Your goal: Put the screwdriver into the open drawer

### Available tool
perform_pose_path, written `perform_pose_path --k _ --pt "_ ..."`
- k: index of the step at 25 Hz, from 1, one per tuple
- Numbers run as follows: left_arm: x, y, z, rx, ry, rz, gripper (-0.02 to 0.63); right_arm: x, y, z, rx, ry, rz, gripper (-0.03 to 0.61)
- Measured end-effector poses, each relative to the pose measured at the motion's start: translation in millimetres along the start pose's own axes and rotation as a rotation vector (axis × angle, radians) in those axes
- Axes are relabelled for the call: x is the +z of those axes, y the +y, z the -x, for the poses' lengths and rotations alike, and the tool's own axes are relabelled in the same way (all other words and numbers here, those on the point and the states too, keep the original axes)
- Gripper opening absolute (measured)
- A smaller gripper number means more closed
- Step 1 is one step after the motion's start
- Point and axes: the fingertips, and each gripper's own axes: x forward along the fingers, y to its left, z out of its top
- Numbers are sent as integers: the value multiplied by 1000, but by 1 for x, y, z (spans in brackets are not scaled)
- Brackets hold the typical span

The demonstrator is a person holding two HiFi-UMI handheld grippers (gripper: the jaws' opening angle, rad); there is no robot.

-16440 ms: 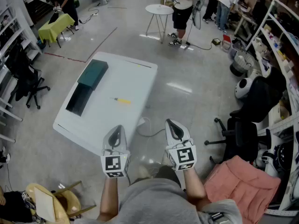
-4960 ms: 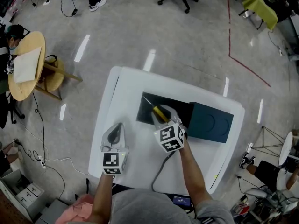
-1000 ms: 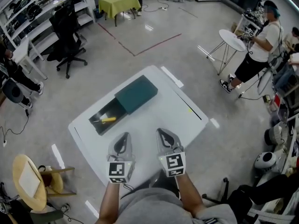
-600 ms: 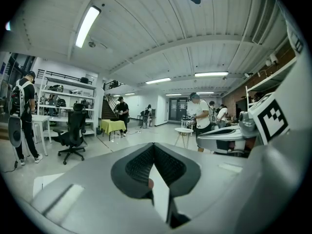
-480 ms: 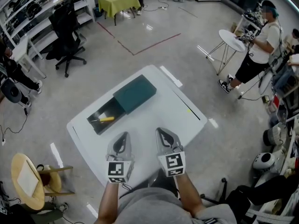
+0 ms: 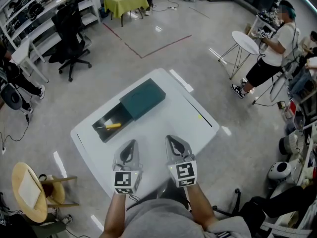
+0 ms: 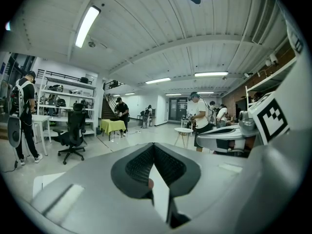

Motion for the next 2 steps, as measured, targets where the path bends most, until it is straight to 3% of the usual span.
perform_pose_path --k 2 --pt "0 1 0 -1 0 3 11 0 0 -1 0 1 1 3"
